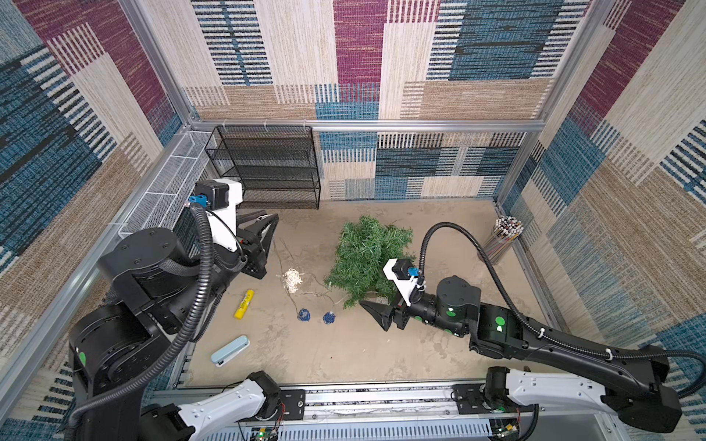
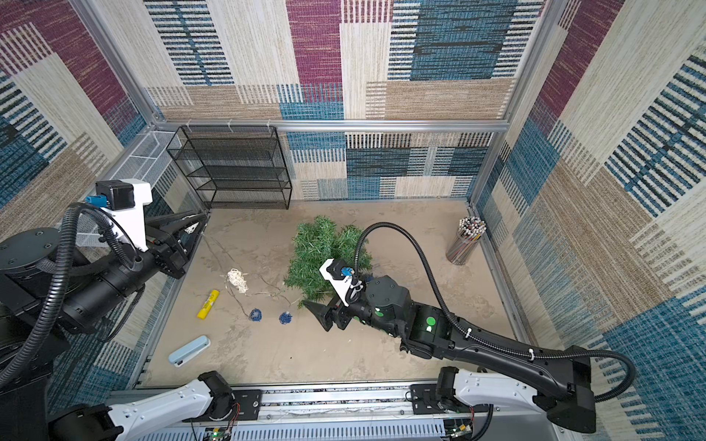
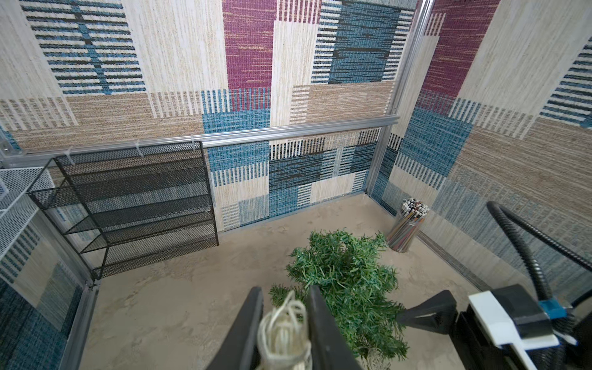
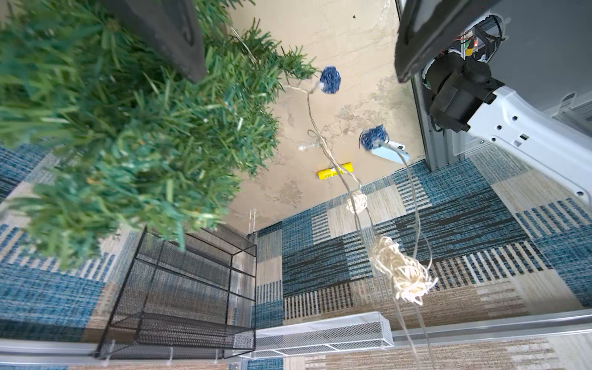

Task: Remove string lights from the small christmas tree
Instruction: Remove the light string from the Christmas tree.

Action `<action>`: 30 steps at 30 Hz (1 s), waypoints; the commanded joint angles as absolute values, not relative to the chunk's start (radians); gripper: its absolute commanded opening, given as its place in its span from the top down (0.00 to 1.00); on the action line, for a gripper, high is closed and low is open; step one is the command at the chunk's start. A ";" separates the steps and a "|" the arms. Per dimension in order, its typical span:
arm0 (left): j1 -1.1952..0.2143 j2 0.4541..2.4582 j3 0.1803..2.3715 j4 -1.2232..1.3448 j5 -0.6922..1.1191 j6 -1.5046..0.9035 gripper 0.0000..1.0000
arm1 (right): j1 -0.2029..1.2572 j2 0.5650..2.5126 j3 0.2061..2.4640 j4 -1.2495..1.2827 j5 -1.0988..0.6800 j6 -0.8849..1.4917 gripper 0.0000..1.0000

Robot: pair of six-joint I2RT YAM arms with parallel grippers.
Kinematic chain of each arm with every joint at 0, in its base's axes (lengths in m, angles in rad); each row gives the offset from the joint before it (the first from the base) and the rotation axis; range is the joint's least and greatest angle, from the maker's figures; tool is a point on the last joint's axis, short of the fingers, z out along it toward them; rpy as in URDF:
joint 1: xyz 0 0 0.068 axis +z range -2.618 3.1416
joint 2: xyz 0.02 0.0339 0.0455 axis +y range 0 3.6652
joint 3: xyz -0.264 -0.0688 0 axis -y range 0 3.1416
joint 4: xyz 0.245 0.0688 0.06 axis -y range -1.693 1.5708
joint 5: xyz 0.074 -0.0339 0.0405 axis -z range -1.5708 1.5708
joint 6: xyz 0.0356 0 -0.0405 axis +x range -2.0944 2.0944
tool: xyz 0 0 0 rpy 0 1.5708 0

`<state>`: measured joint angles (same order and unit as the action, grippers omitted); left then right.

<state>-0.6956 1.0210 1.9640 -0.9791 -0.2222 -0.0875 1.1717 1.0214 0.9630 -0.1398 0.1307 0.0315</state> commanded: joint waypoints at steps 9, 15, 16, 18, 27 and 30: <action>-0.695 1.126 2.140 -0.963 -0.070 -0.094 0.73 | 1.203 1.174 1.073 -0.007 0.095 -0.039 0.06; -0.695 1.199 2.278 -0.940 0.009 -0.115 0.73 | 1.181 1.241 1.138 -0.006 0.115 -0.072 0.04; -0.695 1.211 2.296 -0.941 0.023 -0.121 0.73 | 1.172 1.249 1.148 -0.005 0.108 -0.072 0.03; -0.695 1.231 2.327 -0.938 0.052 -0.131 0.73 | 1.149 1.266 1.158 0.017 0.073 -0.074 0.03; -0.695 1.249 2.319 -0.880 0.117 -0.172 0.73 | 1.087 1.375 1.197 0.123 -0.049 -0.083 0.03; -0.695 1.253 2.321 -0.866 0.132 -0.179 0.73 | 1.073 1.416 1.218 0.157 -0.106 -0.082 0.03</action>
<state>-0.6960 1.2507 2.3199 -0.9298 0.0933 -0.1497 1.0798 1.3937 1.1984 0.0784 -0.0368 -0.0727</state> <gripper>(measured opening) 0.271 0.970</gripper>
